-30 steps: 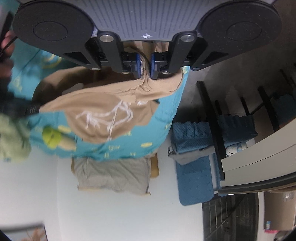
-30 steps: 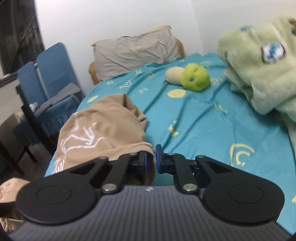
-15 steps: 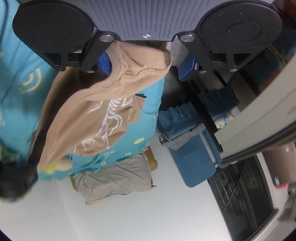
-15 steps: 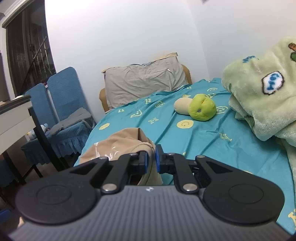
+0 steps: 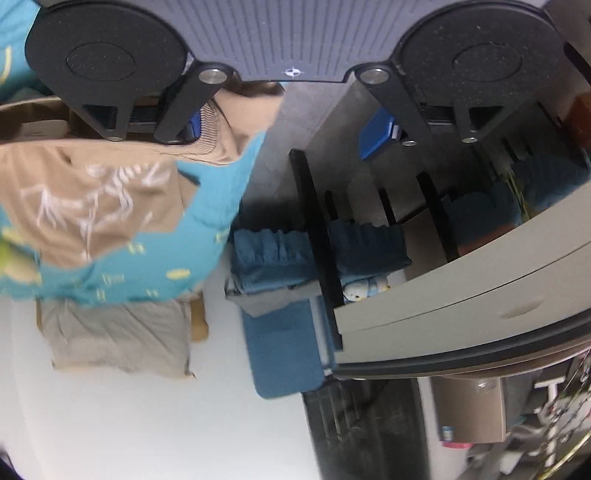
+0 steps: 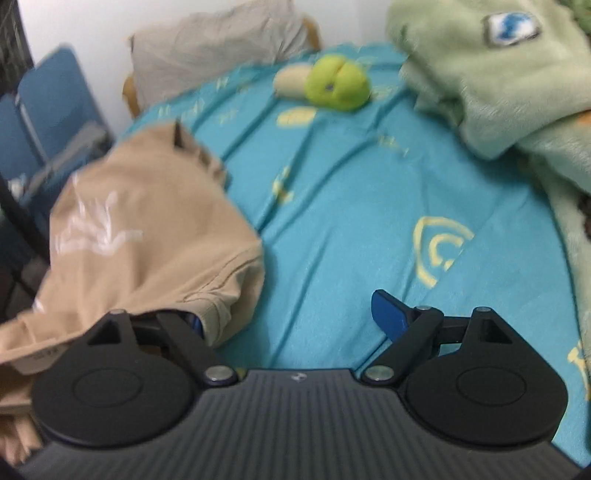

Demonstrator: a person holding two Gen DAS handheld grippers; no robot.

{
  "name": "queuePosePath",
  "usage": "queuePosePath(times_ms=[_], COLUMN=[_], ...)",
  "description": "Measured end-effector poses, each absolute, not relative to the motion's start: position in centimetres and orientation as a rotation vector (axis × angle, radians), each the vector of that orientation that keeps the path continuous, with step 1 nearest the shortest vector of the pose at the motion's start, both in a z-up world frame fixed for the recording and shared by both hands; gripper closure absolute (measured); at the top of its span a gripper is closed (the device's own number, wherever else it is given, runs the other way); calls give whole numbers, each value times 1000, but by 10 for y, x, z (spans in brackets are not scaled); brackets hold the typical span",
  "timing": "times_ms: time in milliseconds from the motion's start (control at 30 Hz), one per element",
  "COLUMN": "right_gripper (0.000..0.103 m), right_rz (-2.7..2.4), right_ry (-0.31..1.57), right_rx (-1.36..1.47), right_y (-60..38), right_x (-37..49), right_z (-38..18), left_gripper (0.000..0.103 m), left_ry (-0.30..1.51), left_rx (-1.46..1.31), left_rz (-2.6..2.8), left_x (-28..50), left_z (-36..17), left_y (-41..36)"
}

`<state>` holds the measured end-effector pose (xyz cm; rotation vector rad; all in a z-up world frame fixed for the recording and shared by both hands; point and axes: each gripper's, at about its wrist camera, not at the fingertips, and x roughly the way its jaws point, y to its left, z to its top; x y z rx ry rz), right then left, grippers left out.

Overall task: Fold clothes
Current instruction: 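Hold the T-shirt with both grippers and lift it high to shake out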

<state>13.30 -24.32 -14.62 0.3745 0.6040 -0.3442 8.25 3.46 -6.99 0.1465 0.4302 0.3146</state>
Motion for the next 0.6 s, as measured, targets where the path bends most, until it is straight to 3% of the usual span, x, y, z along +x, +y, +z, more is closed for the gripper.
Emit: queuePosePath(times_ms=[233, 600], right_gripper=[15, 15], right_rz=[-403, -328], right_ry=[259, -117], right_rx=[306, 260], right_y=[-236, -233], right_x=[103, 32], right_z=[-57, 153], left_gripper=[19, 20], left_ry=[224, -153], left_rx=[-10, -134], left_rz=[308, 324], left_x=[67, 8], left_z=[-15, 176], left_y=[41, 40])
